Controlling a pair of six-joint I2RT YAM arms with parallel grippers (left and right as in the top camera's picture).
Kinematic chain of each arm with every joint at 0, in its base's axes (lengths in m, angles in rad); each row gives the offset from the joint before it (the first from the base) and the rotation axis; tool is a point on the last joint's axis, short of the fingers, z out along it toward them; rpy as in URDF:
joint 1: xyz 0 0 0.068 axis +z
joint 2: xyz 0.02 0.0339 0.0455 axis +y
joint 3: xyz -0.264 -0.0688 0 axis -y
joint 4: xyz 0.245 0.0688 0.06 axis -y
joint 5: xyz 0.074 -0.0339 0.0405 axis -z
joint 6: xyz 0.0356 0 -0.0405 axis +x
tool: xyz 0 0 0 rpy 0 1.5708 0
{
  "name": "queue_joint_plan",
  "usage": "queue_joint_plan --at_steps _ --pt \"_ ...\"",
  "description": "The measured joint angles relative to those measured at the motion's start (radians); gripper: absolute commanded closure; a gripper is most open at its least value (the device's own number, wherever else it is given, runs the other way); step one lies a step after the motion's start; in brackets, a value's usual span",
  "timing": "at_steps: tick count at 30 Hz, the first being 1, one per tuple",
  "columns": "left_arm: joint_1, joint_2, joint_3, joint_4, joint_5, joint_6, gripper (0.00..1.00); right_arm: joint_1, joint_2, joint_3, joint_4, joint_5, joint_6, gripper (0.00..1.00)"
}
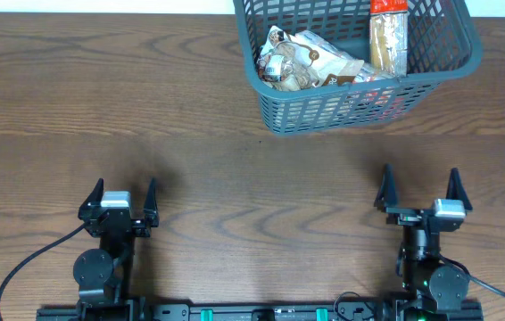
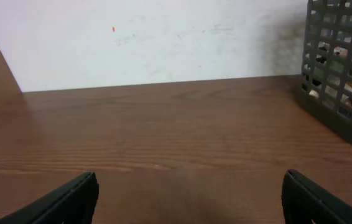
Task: Pack container
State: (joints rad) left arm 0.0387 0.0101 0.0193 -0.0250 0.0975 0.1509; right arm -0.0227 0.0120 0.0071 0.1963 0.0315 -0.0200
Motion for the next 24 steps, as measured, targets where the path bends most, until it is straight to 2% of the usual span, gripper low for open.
queue_joint_plan --at_steps 11,24 --pt "0.000 0.000 0.000 0.000 0.000 0.000 0.17 0.000 0.000 0.000 -0.253 -0.051 0.002 0.01" --pt "0.000 0.000 0.000 0.000 0.000 0.000 0.17 0.000 0.000 0.000 -0.264 -0.050 0.002 0.01"
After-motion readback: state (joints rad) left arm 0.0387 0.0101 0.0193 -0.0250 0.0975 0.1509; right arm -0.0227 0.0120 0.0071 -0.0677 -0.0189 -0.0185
